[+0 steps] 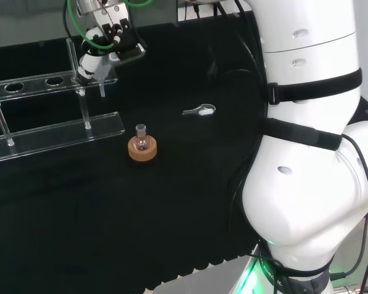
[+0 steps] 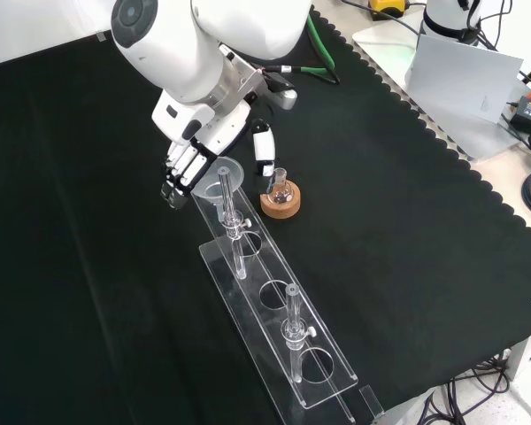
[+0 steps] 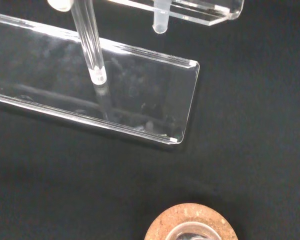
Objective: Pick up the funnel from the transparent funnel stand.
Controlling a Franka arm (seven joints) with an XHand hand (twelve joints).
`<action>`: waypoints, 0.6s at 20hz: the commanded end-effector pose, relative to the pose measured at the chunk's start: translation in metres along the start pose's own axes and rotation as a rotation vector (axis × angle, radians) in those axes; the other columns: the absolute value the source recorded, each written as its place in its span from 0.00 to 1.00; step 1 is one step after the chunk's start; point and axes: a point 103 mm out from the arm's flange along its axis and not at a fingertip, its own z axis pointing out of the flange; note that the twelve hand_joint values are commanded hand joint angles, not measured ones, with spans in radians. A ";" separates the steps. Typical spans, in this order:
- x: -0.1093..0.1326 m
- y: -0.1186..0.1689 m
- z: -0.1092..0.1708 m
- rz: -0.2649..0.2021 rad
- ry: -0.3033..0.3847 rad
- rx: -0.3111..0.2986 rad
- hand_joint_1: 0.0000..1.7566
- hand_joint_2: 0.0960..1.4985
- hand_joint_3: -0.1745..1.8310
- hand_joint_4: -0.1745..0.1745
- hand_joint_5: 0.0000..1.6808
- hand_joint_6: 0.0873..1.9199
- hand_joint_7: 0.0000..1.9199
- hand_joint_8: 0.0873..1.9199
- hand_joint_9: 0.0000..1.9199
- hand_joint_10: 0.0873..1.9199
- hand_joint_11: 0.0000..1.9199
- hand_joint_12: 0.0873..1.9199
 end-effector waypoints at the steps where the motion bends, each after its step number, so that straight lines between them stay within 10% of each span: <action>1: 0.000 0.005 0.004 0.006 -0.021 0.024 0.35 0.46 0.22 0.35 0.05 0.00 0.00 0.14 0.06 0.45 0.16 0.75; 12: -0.007 0.000 -0.004 0.040 -0.088 -0.055 0.43 0.43 0.35 0.38 0.21 0.00 0.03 0.33 0.22 0.35 0.18 0.73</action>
